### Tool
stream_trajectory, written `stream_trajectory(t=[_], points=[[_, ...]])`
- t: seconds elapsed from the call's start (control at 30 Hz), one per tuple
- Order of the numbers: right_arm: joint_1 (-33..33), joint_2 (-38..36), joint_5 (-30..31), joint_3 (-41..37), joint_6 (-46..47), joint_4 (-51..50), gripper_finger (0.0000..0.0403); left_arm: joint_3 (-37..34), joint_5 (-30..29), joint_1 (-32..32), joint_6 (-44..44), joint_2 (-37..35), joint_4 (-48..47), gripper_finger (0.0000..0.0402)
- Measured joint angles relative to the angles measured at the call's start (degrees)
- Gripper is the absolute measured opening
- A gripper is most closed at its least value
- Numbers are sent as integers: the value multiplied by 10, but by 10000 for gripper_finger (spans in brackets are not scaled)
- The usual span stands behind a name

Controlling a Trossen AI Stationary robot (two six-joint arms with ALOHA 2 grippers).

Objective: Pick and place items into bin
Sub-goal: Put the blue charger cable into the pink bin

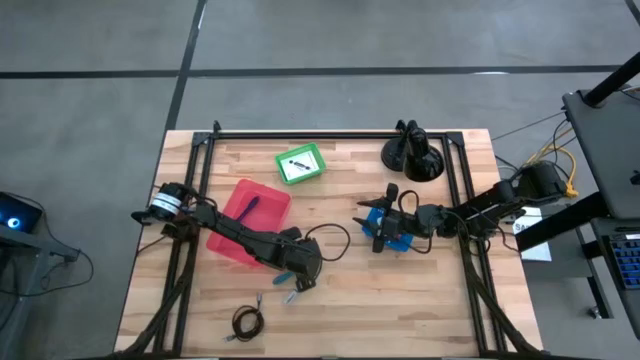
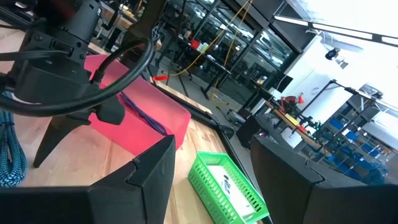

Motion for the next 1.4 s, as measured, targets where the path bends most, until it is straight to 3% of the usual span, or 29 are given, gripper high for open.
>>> stream_trajectory(t=[0.3,0.87,1.23,1.4], points=[[0,0,0,0,0,0,196,-2,0,0,0,0,2,172],[0,0,0,0,-1,0,196,-3,6,0,25,1,11,13],[0,0,0,0,-1,0,196,22,27,6,1,-4,2,12],[0,0,0,0,-1,0,196,38,24,8,33,-5,4,12]])
